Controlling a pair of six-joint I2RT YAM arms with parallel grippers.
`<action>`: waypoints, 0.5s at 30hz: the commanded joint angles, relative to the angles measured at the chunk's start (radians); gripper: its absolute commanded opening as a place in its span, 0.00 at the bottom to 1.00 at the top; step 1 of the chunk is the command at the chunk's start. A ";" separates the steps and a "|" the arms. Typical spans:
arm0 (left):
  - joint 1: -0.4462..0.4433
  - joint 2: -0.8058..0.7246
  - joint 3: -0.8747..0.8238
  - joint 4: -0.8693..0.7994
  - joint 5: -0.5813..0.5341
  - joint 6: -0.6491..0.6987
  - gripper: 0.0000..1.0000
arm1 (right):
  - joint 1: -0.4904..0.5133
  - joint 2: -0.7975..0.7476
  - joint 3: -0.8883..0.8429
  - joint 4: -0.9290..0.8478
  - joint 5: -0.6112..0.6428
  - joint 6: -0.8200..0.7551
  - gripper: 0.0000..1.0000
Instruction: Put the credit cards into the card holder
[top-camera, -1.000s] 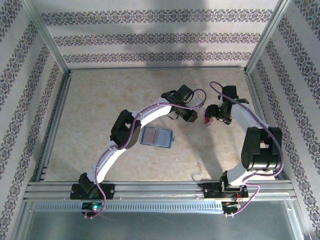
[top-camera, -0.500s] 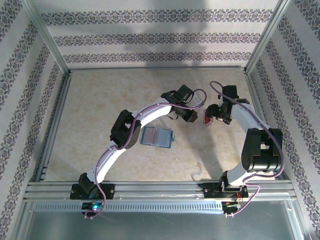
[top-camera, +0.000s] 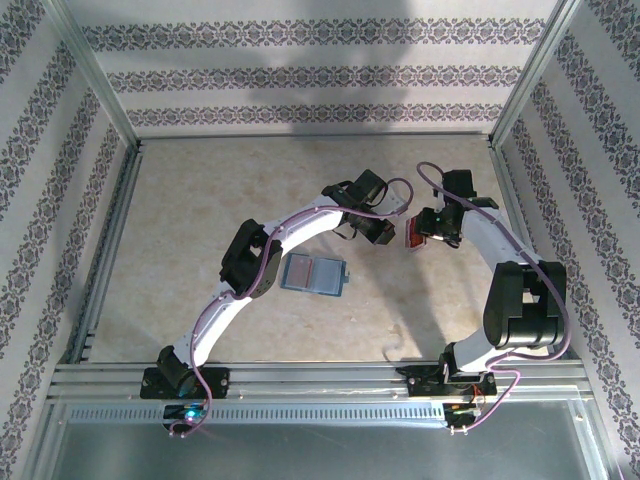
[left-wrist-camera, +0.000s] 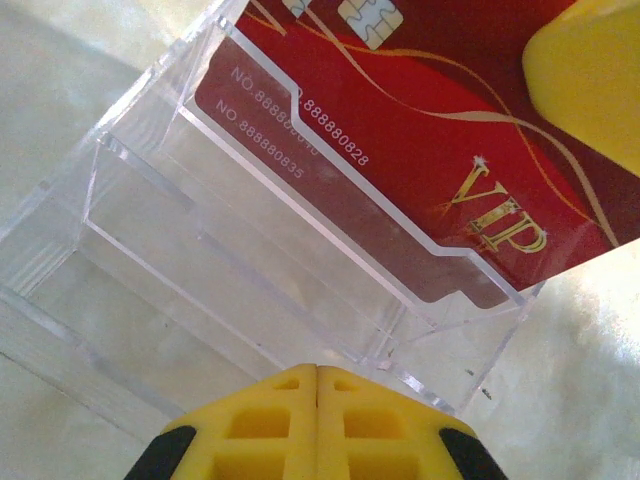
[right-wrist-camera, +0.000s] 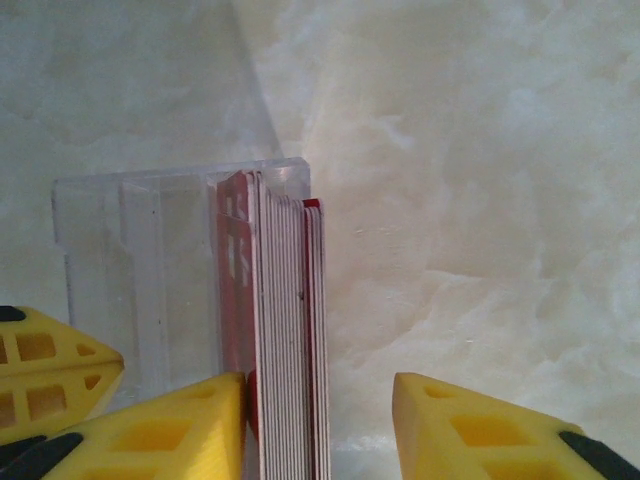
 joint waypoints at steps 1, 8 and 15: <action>-0.015 0.022 -0.038 -0.064 -0.042 0.009 0.00 | 0.002 -0.021 0.000 -0.042 0.051 -0.011 0.39; -0.015 0.022 -0.038 -0.064 -0.045 0.011 0.00 | 0.007 -0.014 0.007 -0.052 0.051 -0.016 0.27; -0.015 0.025 -0.038 -0.064 -0.047 0.011 0.00 | 0.011 -0.027 0.012 -0.065 0.057 -0.017 0.22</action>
